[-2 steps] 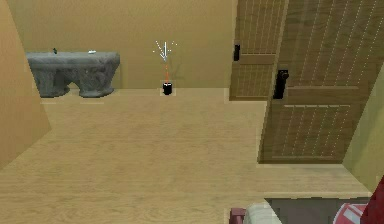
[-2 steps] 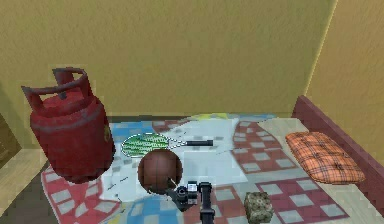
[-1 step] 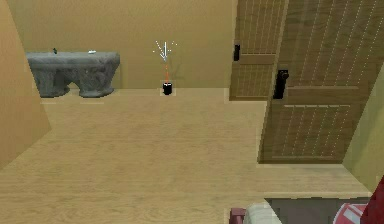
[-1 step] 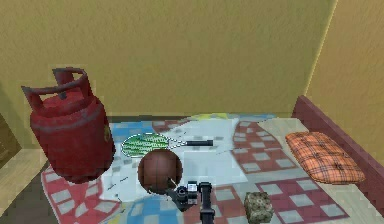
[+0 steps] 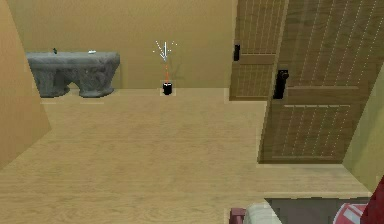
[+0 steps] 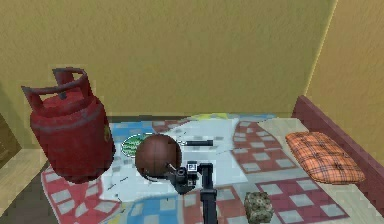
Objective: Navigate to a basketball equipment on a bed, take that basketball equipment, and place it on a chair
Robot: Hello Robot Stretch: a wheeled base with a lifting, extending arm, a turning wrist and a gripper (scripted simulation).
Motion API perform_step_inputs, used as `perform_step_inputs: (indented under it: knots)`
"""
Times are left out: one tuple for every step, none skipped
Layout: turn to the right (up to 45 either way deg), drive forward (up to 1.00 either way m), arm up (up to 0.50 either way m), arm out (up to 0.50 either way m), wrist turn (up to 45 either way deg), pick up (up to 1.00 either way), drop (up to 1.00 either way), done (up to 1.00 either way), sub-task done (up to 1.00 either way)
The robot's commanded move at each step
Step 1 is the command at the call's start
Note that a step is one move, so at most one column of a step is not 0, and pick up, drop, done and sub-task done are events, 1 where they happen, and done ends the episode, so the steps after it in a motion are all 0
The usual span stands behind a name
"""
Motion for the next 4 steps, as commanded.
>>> perform_step_inputs:
  knots:
    - [0.0, 0.0, 0.36, 0.0, 0.0, 0.0, 0.0, 0.0, 0.0]
    - [0.0, 0.0, 0.0, 0.0, -45.0, 0.0, 0.0, 0.0, 0.0]
    - [0.0, 0.0, 0.0, 0.0, -45.0, 0.0, 0.0, 0.0, 0.0]
    - [0.0, 0.0, 0.0, 0.0, -3.0, 0.0, 0.0, 0.0, 0.0]
